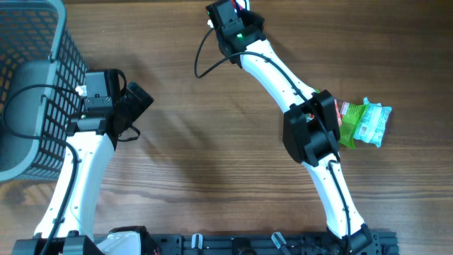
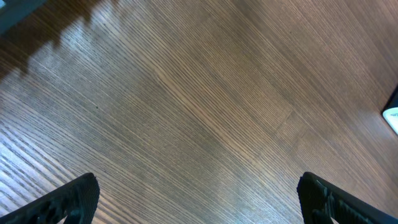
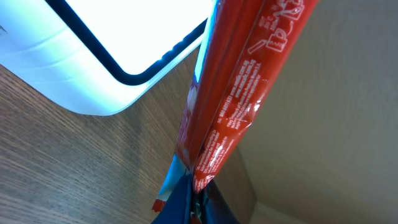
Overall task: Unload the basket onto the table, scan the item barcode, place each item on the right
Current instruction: 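Carry the red stick packet up to the barcode scanner, then carry the red stick packet right back toward the snack bags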
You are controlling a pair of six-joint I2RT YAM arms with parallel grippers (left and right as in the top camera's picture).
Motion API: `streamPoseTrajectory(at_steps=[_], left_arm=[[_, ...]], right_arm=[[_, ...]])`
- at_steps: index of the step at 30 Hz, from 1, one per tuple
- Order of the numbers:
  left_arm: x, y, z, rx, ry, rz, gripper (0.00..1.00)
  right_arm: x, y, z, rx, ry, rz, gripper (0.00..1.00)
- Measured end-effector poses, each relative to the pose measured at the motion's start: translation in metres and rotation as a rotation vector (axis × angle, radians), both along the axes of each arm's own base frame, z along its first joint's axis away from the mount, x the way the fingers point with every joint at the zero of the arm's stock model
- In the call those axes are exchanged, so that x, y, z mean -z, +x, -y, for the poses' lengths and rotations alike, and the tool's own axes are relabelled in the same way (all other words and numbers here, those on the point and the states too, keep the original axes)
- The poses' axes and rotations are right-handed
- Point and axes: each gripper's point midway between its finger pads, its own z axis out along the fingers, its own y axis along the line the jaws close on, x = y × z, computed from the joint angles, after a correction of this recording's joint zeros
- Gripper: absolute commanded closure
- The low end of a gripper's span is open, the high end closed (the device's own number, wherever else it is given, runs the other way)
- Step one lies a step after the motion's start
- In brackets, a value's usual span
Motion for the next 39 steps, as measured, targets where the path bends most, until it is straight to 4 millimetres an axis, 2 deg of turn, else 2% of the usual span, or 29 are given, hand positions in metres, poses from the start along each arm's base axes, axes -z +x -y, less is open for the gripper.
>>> streamPoseTrajectory(at_steps=[7, 13, 19, 23, 27, 33, 39], left_arm=[[0.000, 0.000, 0.000, 0.000, 0.000, 0.000, 0.00], [0.000, 0.000, 0.000, 0.000, 0.000, 0.000, 0.00], [0.000, 0.000, 0.000, 0.000, 0.000, 0.000, 0.00], [0.000, 0.000, 0.000, 0.000, 0.000, 0.000, 0.00], [0.000, 0.000, 0.000, 0.000, 0.000, 0.000, 0.00], [0.000, 0.000, 0.000, 0.000, 0.000, 0.000, 0.00], [0.000, 0.000, 0.000, 0.000, 0.000, 0.000, 0.00]], right_arm=[[0.036, 0.002, 0.023, 0.050, -0.087, -0.046, 0.96], [0.048, -0.003, 0.031, 0.057, -0.126, -0.078, 0.96], [0.027, 0.009, 0.035, 0.098, -0.166, 0.032, 0.96], [0.024, 0.007, 0.035, 0.101, -0.197, 0.033, 0.96], [0.025, 0.005, 0.029, 0.087, -0.205, 0.027, 0.96], [0.041, -0.006, 0.013, 0.013, -0.199, -0.061, 0.96], [0.041, -0.007, 0.012, 0.021, -0.169, -0.056, 0.96]])
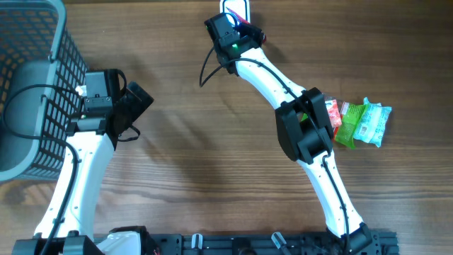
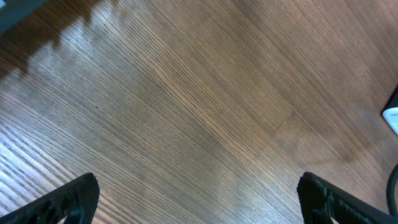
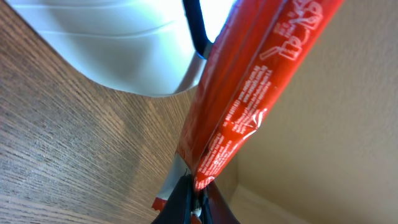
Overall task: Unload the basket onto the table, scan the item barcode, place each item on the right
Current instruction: 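Carry the red stick packet right back toward the snack bags, then lower the red packet beside the Axe box and open the right gripper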
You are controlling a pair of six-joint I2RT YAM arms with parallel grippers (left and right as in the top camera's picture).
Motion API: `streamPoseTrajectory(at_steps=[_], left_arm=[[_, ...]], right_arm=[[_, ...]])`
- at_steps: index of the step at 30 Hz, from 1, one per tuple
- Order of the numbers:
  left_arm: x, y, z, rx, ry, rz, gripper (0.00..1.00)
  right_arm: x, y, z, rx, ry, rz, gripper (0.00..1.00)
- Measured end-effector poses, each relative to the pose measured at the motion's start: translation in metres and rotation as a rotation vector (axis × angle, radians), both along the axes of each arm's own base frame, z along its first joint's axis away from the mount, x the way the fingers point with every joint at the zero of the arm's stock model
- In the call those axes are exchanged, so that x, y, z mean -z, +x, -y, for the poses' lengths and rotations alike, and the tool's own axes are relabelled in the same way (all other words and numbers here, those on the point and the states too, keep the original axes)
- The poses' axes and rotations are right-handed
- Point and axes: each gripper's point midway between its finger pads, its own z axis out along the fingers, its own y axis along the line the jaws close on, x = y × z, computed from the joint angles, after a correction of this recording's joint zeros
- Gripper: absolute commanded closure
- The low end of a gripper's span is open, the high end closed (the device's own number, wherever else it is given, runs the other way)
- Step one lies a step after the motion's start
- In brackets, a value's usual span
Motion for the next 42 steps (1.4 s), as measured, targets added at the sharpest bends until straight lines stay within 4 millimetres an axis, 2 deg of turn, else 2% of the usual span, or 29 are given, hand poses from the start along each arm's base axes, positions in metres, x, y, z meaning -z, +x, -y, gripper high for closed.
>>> streamPoseTrajectory(at_steps=[3, 5, 8, 10, 11, 14, 15, 18, 22, 24, 27, 28, 30, 34, 36, 40, 42], left_arm=[[0.000, 0.000, 0.000, 0.000, 0.000, 0.000, 0.00], [0.000, 0.000, 0.000, 0.000, 0.000, 0.000, 0.00], [0.000, 0.000, 0.000, 0.000, 0.000, 0.000, 0.00], [0.000, 0.000, 0.000, 0.000, 0.000, -0.001, 0.00], [0.000, 0.000, 0.000, 0.000, 0.000, 0.000, 0.00], [0.000, 0.000, 0.000, 0.000, 0.001, 0.000, 0.00], [0.000, 0.000, 0.000, 0.000, 0.000, 0.000, 0.00], [0.000, 0.000, 0.000, 0.000, 0.000, 0.000, 0.00], [0.000, 0.000, 0.000, 0.000, 0.000, 0.000, 0.00], [0.000, 0.000, 0.000, 0.000, 0.000, 0.001, 0.00], [0.000, 0.000, 0.000, 0.000, 0.000, 0.001, 0.00], [0.000, 0.000, 0.000, 0.000, 0.000, 0.001, 0.00], [0.000, 0.000, 0.000, 0.000, 0.000, 0.000, 0.00], [0.000, 0.000, 0.000, 0.000, 0.000, 0.000, 0.00], [0.000, 0.000, 0.000, 0.000, 0.000, 0.000, 0.00], [0.000, 0.000, 0.000, 0.000, 0.000, 0.000, 0.00], [0.000, 0.000, 0.000, 0.000, 0.000, 0.000, 0.00]], right_arm=[[-0.021, -0.009, 0.001, 0.023, 0.070, 0.006, 0.96], [-0.046, -0.024, 0.004, 0.038, 0.135, -0.010, 0.96], [-0.122, -0.065, 0.004, 0.053, 0.368, -0.017, 0.95], [-0.172, -0.101, 0.008, 0.103, 0.568, -0.001, 0.96], [-0.189, -0.120, 0.012, 0.145, 0.658, -0.007, 0.96], [-0.201, -0.164, 0.028, 0.259, 0.792, -0.095, 0.96], [-0.198, -0.183, 0.039, 0.327, 0.836, -0.165, 0.96], [-0.184, -0.207, 0.058, 0.480, 0.914, -0.285, 0.96], [-0.159, -0.215, 0.075, 0.671, 0.993, -0.348, 0.96], [-0.135, -0.220, 0.079, 0.737, 0.983, -0.389, 0.96], [-0.083, -0.231, 0.083, 0.814, 0.934, -0.454, 0.96], [-0.058, -0.235, 0.085, 0.832, 0.914, -0.472, 0.96], [-0.020, -0.247, 0.089, 0.860, 0.879, -0.506, 0.96], [0.022, -0.262, 0.100, 0.886, 0.826, -0.506, 0.96], [0.028, -0.266, 0.108, 0.910, 0.793, -0.487, 0.96], [0.027, -0.259, 0.118, 0.921, 0.760, -0.417, 0.96], [0.027, -0.258, 0.119, 0.920, 0.753, -0.408, 0.87]])
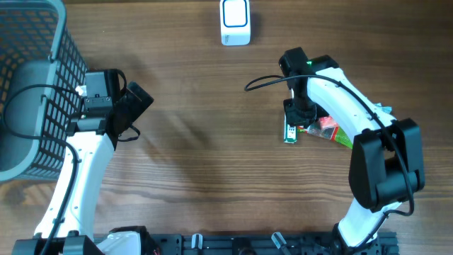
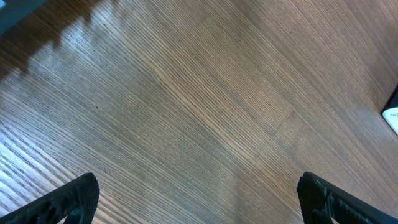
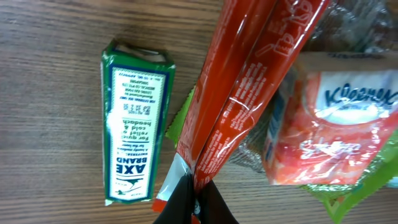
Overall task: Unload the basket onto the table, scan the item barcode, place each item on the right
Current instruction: 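Lower the red packet beside the Axe box and open the right gripper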
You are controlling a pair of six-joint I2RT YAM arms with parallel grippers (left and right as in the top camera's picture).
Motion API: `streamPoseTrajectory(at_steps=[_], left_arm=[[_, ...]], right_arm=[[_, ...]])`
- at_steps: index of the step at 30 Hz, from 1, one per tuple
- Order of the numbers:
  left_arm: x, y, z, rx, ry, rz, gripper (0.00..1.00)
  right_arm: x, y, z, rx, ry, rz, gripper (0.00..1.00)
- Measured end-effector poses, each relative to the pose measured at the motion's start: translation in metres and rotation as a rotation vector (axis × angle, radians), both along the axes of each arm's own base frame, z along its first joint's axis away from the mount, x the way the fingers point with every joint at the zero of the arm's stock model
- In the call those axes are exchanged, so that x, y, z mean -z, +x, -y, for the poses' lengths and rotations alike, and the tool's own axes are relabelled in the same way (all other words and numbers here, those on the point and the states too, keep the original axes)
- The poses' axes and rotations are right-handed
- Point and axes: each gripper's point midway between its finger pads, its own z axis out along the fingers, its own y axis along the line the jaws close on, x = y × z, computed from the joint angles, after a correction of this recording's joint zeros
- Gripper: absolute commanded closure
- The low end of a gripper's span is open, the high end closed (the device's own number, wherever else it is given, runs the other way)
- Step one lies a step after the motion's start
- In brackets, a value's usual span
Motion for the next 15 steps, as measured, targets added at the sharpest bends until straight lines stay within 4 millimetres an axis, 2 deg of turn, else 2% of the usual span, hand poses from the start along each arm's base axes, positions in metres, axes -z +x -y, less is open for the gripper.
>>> streamPoseTrajectory(at_steps=[4, 6, 7, 10, 15], left_arm=[[0.000, 0.000, 0.000, 0.000, 0.000, 0.000, 0.00], [0.000, 0.000, 0.000, 0.000, 0.000, 0.000, 0.00], [0.000, 0.000, 0.000, 0.000, 0.000, 0.000, 0.00], [0.000, 0.000, 0.000, 0.000, 0.000, 0.000, 0.00], [0.000, 0.000, 0.000, 0.000, 0.000, 0.000, 0.00]], right_arm=[[-0.001, 0.001, 0.002, 0.009, -0.014, 0.006, 0.73], [-0.001, 0.001, 0.003, 0.012, -0.016, 0.008, 0.58], [-0.001, 0.001, 0.003, 0.015, -0.017, 0.009, 0.55], [0.000, 0.001, 0.002, 0.016, -0.013, 0.009, 0.53], [0.004, 0.005, -0.022, 0.027, 0.127, 0.014, 0.53]])
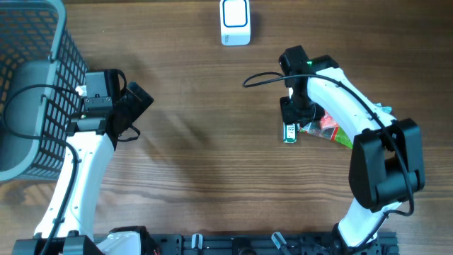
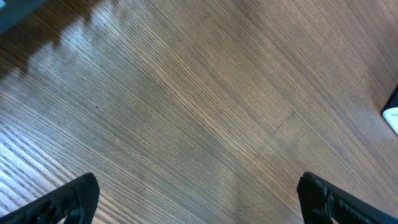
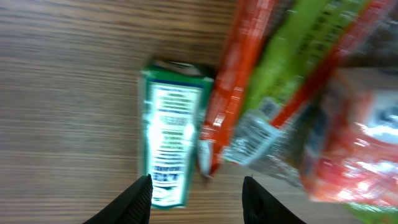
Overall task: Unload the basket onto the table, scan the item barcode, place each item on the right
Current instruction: 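Lower the red packet beside the Axe box and open the right gripper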
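The red packet lies on the table between a green Axe Brand box and a green packet. My right gripper hangs open just above it with nothing between its fingers; from overhead that gripper is over the box at the left end of the item pile. The white scanner stands at the far edge, well away. My left gripper is open over bare wood, near the basket in the overhead view. The wrist picture is blurred, so no barcode shows.
A grey mesh basket fills the far left corner. A red and white Kleenex pack and other wrapped items lie at the right. The right arm's cable loops over the table middle.
My right gripper has opened and let go of the red packet, which now lies beside the green box. The left arm has not moved.
My right gripper held the red packet up against the white scanner at the far edge, and still did at the following moment. Then it held the packet over the item pile at the right. Now the packet lies there, released.
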You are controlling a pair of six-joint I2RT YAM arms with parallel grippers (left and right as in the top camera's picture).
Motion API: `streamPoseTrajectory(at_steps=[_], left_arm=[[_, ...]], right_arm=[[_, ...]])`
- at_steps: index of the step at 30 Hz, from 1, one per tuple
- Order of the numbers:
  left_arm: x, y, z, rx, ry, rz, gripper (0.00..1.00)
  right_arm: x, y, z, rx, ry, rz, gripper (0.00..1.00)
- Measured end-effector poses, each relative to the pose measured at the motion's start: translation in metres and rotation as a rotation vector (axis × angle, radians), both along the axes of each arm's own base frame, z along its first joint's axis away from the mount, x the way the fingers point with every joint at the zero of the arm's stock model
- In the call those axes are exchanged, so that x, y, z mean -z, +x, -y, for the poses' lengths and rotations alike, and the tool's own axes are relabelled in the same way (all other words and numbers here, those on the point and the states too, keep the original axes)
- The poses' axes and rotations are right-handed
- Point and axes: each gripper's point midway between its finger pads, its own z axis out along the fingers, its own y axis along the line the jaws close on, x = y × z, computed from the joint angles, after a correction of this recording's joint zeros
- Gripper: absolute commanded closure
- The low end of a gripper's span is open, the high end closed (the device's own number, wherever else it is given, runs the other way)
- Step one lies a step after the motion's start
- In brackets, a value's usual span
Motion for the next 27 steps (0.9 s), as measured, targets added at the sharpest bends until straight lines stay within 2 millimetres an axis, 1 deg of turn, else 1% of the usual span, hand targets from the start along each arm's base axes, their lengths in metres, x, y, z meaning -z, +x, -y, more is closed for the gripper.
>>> streamPoseTrajectory(at_steps=[5, 6, 7, 8, 9, 10, 14, 17, 20, 21, 25, 27], left_arm=[[0.000, 0.000, 0.000, 0.000, 0.000, 0.000, 0.00], [0.000, 0.000, 0.000, 0.000, 0.000, 0.000, 0.00], [0.000, 0.000, 0.000, 0.000, 0.000, 0.000, 0.00], [0.000, 0.000, 0.000, 0.000, 0.000, 0.000, 0.00], [0.000, 0.000, 0.000, 0.000, 0.000, 0.000, 0.00], [0.000, 0.000, 0.000, 0.000, 0.000, 0.000, 0.00], [0.000, 0.000, 0.000, 0.000, 0.000, 0.000, 0.00], [0.000, 0.000, 0.000, 0.000, 0.000, 0.000, 0.00], [0.000, 0.000, 0.000, 0.000, 0.000, 0.000, 0.00], [0.000, 0.000, 0.000, 0.000, 0.000, 0.000, 0.00], [0.000, 0.000, 0.000, 0.000, 0.000, 0.000, 0.00], [0.000, 0.000, 0.000, 0.000, 0.000, 0.000, 0.00]], right_arm=[[0.001, 0.009, -0.012, 0.001, 0.065, 0.034, 0.53], [0.001, 0.013, -0.014, 0.000, 0.072, 0.048, 0.52], [0.001, 0.015, -0.015, 0.000, 0.076, 0.057, 0.49], [0.000, 0.018, -0.016, 0.000, 0.080, 0.069, 0.34], [0.000, 0.020, -0.016, 0.000, 0.082, 0.076, 0.15], [0.000, 0.022, -0.017, 0.000, 0.086, 0.085, 0.00], [0.000, 0.024, -0.018, -0.001, 0.090, 0.092, 0.00], [-0.001, 0.039, -0.023, -0.003, 0.111, 0.154, 0.00], [-0.006, 0.067, -0.032, -0.006, 0.148, 0.271, 0.00], [-0.011, 0.081, -0.036, -0.008, 0.167, 0.331, 0.00], [-0.024, 0.112, -0.047, -0.013, 0.211, 0.470, 0.00], [-0.030, 0.122, -0.050, -0.014, 0.226, 0.515, 0.00]])
